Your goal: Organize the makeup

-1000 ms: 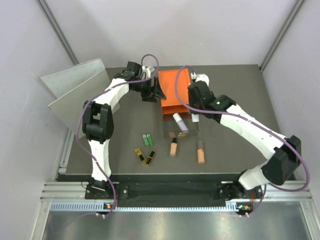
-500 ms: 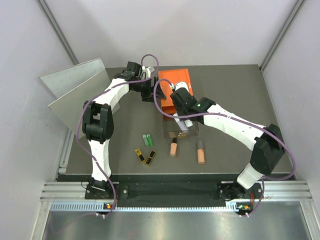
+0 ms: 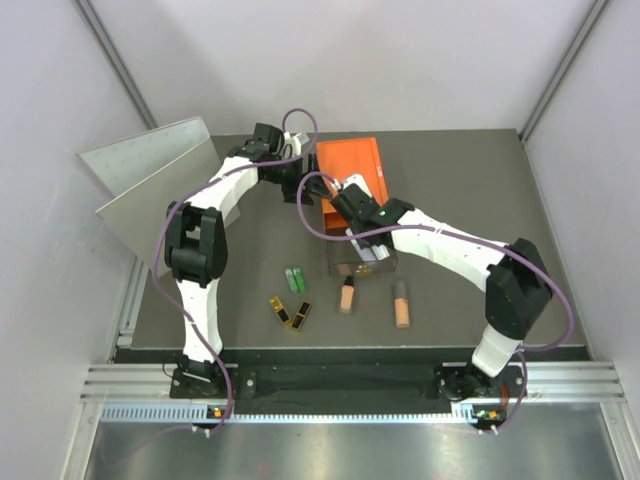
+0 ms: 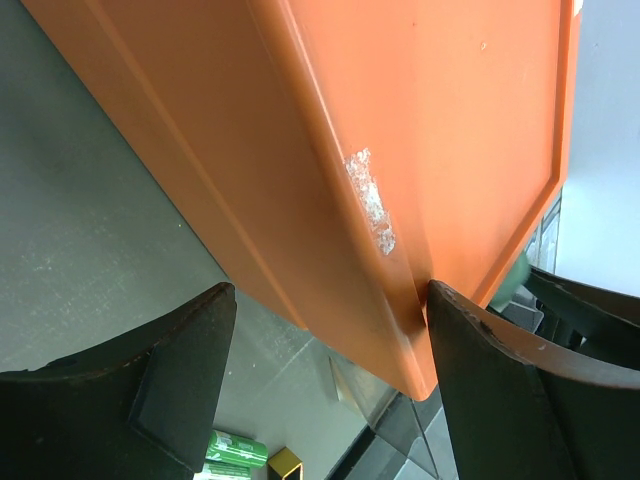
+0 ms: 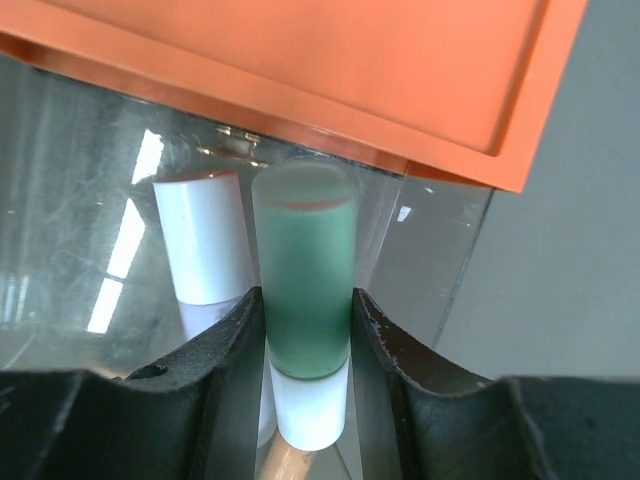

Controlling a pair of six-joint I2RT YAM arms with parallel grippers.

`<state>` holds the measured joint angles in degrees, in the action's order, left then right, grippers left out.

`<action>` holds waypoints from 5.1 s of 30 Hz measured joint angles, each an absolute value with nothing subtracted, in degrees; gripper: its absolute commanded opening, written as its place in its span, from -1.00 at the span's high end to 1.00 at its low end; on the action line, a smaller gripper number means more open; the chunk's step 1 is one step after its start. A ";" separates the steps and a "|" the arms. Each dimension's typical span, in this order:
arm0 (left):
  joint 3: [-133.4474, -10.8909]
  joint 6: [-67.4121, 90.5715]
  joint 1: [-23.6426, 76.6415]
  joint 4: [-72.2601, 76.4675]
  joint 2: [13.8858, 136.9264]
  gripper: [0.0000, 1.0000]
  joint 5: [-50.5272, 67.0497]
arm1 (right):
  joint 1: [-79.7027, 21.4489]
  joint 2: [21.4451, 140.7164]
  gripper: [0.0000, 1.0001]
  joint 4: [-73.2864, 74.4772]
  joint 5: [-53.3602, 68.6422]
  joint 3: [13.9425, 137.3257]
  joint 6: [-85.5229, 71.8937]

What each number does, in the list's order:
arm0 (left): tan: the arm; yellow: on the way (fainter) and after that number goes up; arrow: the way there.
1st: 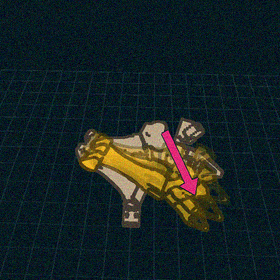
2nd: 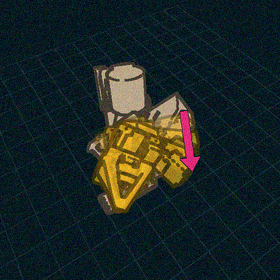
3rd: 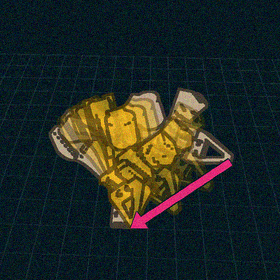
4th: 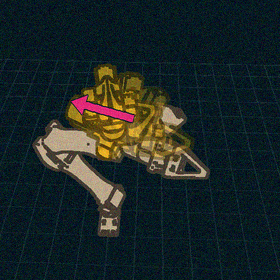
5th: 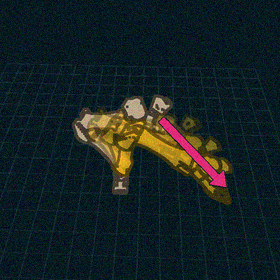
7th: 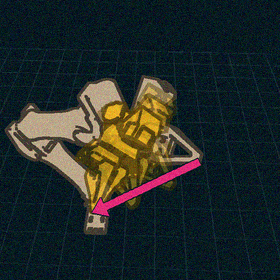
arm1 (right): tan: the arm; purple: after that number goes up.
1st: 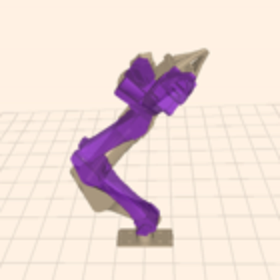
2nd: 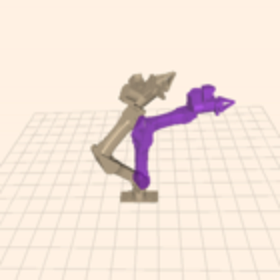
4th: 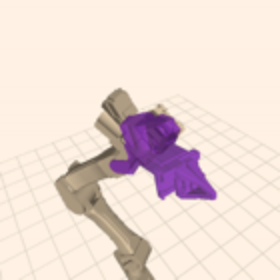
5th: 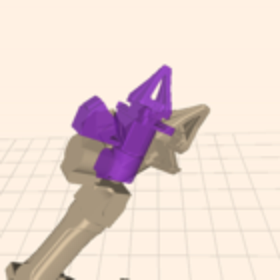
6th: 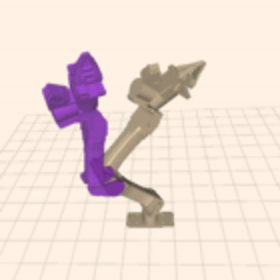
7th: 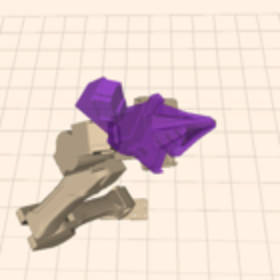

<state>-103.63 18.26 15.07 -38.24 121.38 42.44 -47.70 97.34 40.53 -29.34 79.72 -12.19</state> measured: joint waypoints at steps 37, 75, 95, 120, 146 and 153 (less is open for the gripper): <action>-104.16 17.37 15.07 -39.55 121.47 -0.62 42.19 | -43.53 74.11 -0.18 47.79 -35.79 76.51 -28.05; -103.50 16.75 14.87 -39.57 121.54 -0.65 43.51 | -33.87 81.38 0.47 35.24 1.56 44.27 -39.94; -105.12 16.75 14.87 -41.17 122.43 -0.67 43.70 | -33.91 78.39 1.00 34.83 -1.50 41.98 -41.52; -106.19 16.56 14.87 -42.26 123.17 -0.68 44.16 | -32.97 81.87 1.00 53.41 -24.64 78.83 -30.65; -106.21 16.53 14.87 -42.35 123.28 -0.68 44.21 | -39.99 89.82 1.00 46.61 -14.85 91.29 -20.99; -106.30 16.56 14.87 -42.50 123.28 -0.68 44.16 | -43.24 93.76 1.00 45.84 -11.40 91.29 -20.75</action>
<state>-106.30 16.56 14.87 -42.50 123.28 44.16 -43.24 93.76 45.84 -11.40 91.29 -20.75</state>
